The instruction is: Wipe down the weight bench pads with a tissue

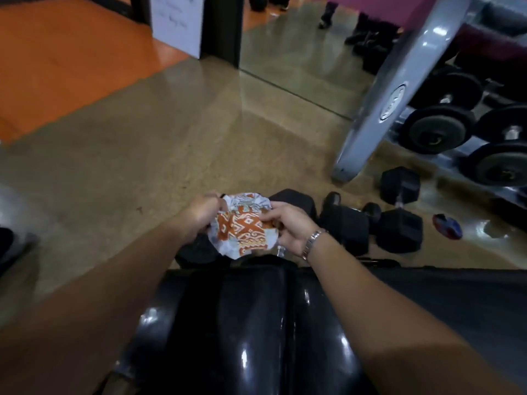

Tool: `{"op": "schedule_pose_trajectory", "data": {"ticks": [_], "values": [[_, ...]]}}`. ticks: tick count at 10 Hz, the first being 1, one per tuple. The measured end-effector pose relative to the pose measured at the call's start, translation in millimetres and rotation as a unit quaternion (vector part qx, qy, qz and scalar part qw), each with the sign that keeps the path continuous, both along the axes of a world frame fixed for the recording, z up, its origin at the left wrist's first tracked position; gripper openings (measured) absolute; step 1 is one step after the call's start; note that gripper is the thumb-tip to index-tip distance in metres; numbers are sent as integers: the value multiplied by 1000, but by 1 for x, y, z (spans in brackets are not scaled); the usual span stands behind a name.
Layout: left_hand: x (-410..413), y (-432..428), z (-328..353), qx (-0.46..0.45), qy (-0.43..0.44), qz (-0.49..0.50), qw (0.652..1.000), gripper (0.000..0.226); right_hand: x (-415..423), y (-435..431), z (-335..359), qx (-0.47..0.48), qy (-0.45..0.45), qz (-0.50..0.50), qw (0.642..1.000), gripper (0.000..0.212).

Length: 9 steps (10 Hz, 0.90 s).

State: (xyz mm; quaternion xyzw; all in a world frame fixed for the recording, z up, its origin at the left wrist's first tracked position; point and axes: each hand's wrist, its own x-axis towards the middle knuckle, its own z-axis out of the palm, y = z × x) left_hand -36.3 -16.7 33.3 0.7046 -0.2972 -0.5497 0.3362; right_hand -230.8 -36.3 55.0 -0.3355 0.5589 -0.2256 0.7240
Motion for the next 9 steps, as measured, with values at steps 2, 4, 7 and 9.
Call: {"op": "schedule_pose_trajectory", "data": {"ticks": [2,4,7,9], "values": [[53,6,-45,56,-35,-21,998,8,59,-11,-56,-53,151,41,986,16],[77,9,-80,23,-120,-31,992,16,94,-13,-95,-80,232,48,968,20],[97,18,-98,-4,-287,-70,955,25,102,-10,-109,-195,413,117,882,11],[86,21,-88,-69,-484,-179,854,31,92,4,-100,-289,441,215,822,30]]}}
